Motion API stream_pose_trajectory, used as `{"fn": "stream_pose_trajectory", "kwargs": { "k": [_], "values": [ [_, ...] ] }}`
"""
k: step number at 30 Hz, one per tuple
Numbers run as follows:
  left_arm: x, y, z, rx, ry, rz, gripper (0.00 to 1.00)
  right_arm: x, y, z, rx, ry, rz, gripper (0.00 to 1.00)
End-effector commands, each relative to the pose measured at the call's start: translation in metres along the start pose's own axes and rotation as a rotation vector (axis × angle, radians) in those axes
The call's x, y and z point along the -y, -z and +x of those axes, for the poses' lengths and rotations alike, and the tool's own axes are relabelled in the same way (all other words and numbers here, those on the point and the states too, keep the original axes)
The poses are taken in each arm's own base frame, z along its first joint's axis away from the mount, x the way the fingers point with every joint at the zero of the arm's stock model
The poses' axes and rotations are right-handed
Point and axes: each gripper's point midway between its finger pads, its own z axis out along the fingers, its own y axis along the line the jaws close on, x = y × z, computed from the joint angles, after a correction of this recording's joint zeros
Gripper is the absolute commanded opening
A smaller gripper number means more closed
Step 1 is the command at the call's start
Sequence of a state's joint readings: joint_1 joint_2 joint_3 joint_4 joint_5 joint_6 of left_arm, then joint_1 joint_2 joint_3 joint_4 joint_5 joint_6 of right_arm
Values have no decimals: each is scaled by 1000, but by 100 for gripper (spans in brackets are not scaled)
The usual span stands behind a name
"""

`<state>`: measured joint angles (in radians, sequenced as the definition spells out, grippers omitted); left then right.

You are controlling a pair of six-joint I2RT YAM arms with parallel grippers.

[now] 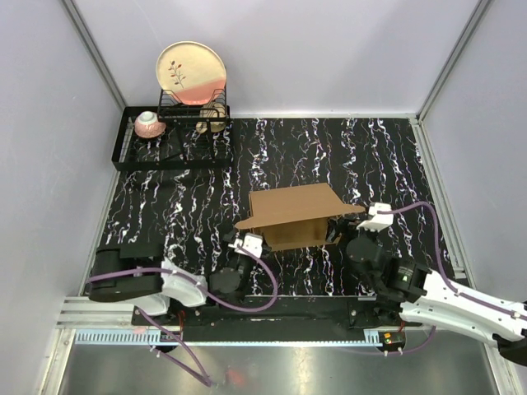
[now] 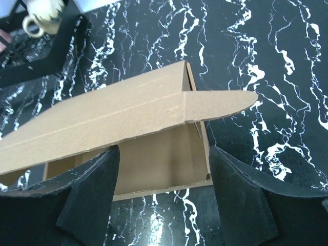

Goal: Fold the paper box

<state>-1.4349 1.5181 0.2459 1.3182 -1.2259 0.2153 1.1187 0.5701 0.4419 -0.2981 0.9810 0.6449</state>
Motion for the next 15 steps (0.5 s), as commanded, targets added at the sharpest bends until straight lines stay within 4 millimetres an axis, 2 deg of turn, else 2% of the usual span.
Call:
{"fn": "stream_pose_trajectory", "kwargs": {
  "k": [1,2,3,5,6,7,9,10,13,14,15],
  "values": [
    [-14,18,-59,110,291,-20,79,-10,12,-39,39,-66,-31,77],
    [-15,22,-60,105,286,-16,79,-7,15,-41,36,-54,-26,77],
    [-21,27,-61,92,302,-34,79,-6,18,-50,50,-70,-31,77],
    [-21,40,-62,73,288,-12,80,-9,25,-68,70,-78,-60,77],
    [-28,45,-63,52,308,-31,80,-10,30,-79,90,-97,-86,77],
    [-26,53,-64,43,294,-4,80,-14,36,-97,122,-87,-118,77],
    [-34,63,-65,6,319,-14,80,-21,43,-115,139,-81,-163,78],
    [-33,68,-67,-2,310,9,80,-24,49,-132,163,-72,-183,78],
    [-41,76,-72,-34,333,15,80,-37,53,-153,200,-39,-226,79],
    [-46,77,-79,-45,374,11,80,-44,52,-154,210,-21,-245,79],
    [-49,77,-83,-49,395,11,81,-55,43,-147,195,35,-239,75]
  ]
}}
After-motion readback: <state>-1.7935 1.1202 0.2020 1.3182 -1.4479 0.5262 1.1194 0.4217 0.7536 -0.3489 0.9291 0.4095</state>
